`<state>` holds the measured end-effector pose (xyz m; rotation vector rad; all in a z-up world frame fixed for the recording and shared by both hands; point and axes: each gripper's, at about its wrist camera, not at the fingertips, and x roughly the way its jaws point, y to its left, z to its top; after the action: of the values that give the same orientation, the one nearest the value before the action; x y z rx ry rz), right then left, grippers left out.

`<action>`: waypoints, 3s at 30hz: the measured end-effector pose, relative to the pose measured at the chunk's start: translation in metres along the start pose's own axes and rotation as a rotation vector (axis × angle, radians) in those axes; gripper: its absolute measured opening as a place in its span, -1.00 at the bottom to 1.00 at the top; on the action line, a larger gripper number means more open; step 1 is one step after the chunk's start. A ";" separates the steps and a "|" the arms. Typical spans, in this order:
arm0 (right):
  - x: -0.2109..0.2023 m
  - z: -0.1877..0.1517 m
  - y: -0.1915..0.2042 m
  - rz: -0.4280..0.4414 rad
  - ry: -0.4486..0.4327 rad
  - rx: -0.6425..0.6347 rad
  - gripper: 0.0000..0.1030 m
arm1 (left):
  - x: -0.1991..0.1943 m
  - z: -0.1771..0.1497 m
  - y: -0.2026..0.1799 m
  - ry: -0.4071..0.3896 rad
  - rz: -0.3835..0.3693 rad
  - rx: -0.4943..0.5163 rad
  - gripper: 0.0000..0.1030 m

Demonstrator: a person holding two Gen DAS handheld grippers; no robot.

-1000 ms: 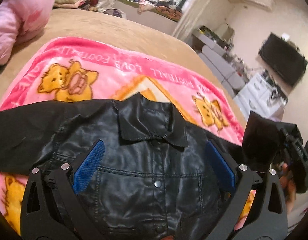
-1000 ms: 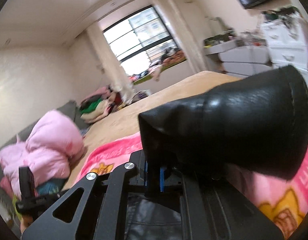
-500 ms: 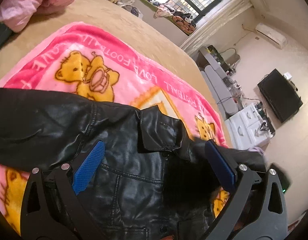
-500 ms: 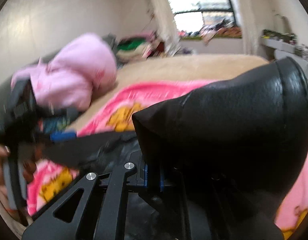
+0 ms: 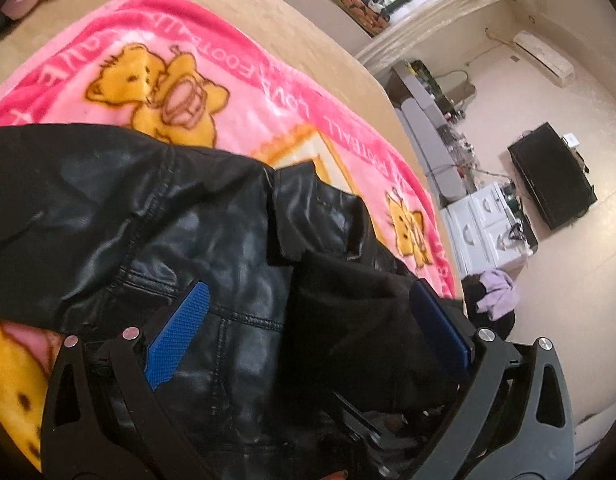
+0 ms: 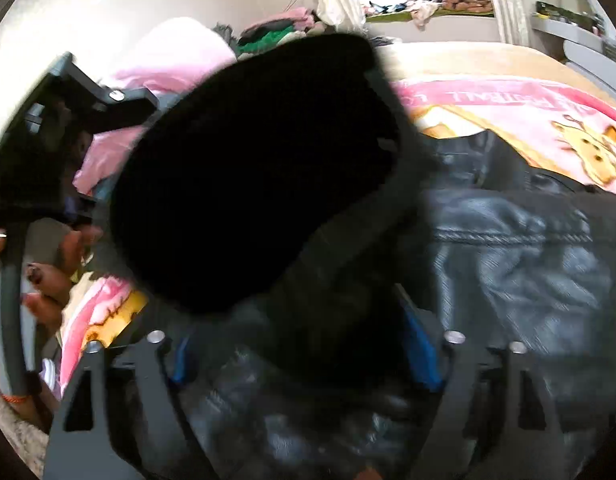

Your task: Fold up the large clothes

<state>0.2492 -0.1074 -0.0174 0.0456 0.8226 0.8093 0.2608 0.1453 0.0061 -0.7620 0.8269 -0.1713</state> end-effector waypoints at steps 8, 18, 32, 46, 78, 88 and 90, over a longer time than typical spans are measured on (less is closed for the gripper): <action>-0.043 -0.015 0.008 0.016 -0.042 -0.034 0.76 | 0.004 -0.004 0.002 0.014 -0.008 0.000 0.82; -0.057 -0.028 0.001 0.001 -0.087 0.112 0.76 | 0.007 -0.008 0.059 0.030 0.129 -0.082 0.82; -0.088 -0.032 -0.030 -0.083 -0.181 0.175 0.75 | 0.012 -0.024 0.016 -0.050 0.191 0.103 -0.96; -0.070 0.001 -0.081 -0.378 -0.110 0.181 0.58 | -0.003 -0.019 0.019 -0.136 0.256 0.202 -0.99; 0.007 -0.037 -0.070 -0.408 0.165 0.064 0.69 | 0.037 -0.078 0.014 0.029 0.515 0.340 -0.27; -0.028 -0.028 -0.042 -0.352 0.040 0.105 0.85 | -0.006 -0.076 0.014 -0.031 0.416 0.334 0.37; -0.031 -0.026 -0.032 -0.349 0.030 0.095 0.89 | -0.016 -0.073 0.014 -0.055 0.415 0.327 0.57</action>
<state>0.2394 -0.1572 -0.0265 -0.0255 0.8669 0.4432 0.1955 0.1229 -0.0255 -0.2777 0.8603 0.0849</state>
